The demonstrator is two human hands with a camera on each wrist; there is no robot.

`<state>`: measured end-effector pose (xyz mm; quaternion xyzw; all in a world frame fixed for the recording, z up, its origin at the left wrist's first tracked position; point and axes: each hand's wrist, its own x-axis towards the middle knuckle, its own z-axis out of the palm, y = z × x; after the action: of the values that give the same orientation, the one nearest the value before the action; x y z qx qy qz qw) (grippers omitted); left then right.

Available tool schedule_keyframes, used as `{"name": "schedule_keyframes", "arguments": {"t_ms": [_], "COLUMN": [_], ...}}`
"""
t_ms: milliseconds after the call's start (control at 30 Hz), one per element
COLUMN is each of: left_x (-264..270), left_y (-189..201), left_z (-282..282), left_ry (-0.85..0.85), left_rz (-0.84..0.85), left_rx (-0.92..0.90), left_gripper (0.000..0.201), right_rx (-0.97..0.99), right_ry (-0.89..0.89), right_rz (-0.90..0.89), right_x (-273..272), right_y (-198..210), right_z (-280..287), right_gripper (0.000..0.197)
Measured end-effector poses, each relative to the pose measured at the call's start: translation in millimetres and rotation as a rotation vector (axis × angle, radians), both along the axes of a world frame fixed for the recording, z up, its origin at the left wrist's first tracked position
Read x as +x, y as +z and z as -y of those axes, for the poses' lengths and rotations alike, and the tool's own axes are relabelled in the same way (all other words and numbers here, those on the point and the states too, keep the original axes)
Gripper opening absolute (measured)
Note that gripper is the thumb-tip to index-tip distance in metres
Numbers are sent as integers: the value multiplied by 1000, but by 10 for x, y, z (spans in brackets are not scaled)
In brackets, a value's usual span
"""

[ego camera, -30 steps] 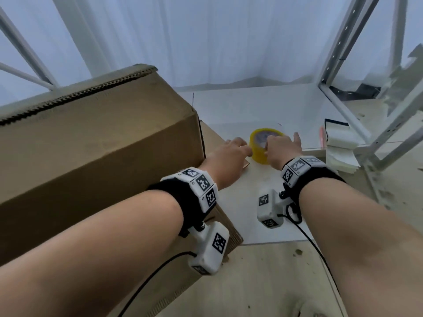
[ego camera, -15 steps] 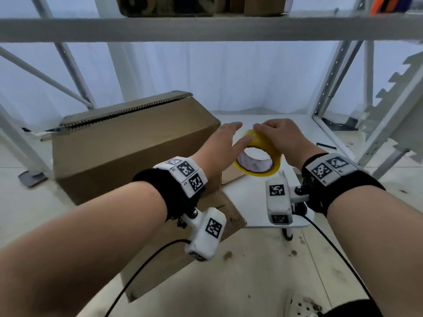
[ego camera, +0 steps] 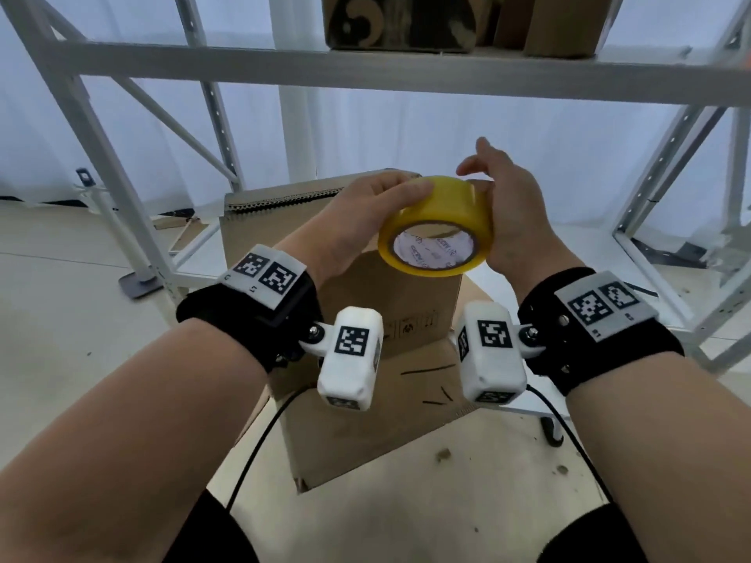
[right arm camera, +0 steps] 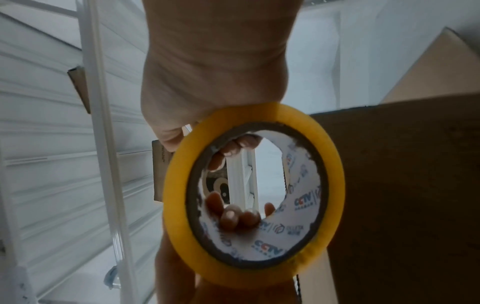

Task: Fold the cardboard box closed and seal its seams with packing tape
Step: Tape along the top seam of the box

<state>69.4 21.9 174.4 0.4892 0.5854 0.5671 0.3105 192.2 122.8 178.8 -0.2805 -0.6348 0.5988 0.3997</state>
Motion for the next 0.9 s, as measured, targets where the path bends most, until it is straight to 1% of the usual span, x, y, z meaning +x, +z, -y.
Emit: {"name": "schedule_keyframes", "arguments": {"t_ms": [33,100,133,200,267,333,400,500,633,700,800,900], "left_x": [-35,-122,-158,-234,-315,-358,-368,-358,-376,-375,-359,-360], "left_y": [-8,-5,-6,14,24,30,18,14,-10,-34,-54,-63], "left_z": [13,9,6,4,-12,-28,-51,-77,-89,-79,-69,-80], "left_ry": [22,106,157,253,334,381,408,420,437,429,400,387], "left_rz": [54,121,142,163,92,-22,-88,-175,-295,-315,-327,-340], "left_rx": [21,72,106,195,254,273,278,299,285,281,259,257], "left_gripper": [15,17,18,18,18,18,17,16,17,17,15,15], "right_rx": [-34,-100,-103,-35,-25,-69,-110,-116,-116,-141,-156,-160], "right_ry": [36,106,115,74,56,96,116,103,96,96,86,50], "right_rz": [-16,-67,-83,-33,42,77,59,15,-34,-44,-34,-62], "right_x": [-42,-129,-162,-205,-222,-244,-276,-313,-317,-320,-337,-357], "right_y": [-15,-24,-35,-29,-20,-16,-15,4,-12,-28,-77,-123], "right_z": [21,34,22,-32,-73,-79,-65,-69,-91,-90,-106,-109], "right_gripper": [33,29,28,30,33,34,30,25,12,8,11,6]}}
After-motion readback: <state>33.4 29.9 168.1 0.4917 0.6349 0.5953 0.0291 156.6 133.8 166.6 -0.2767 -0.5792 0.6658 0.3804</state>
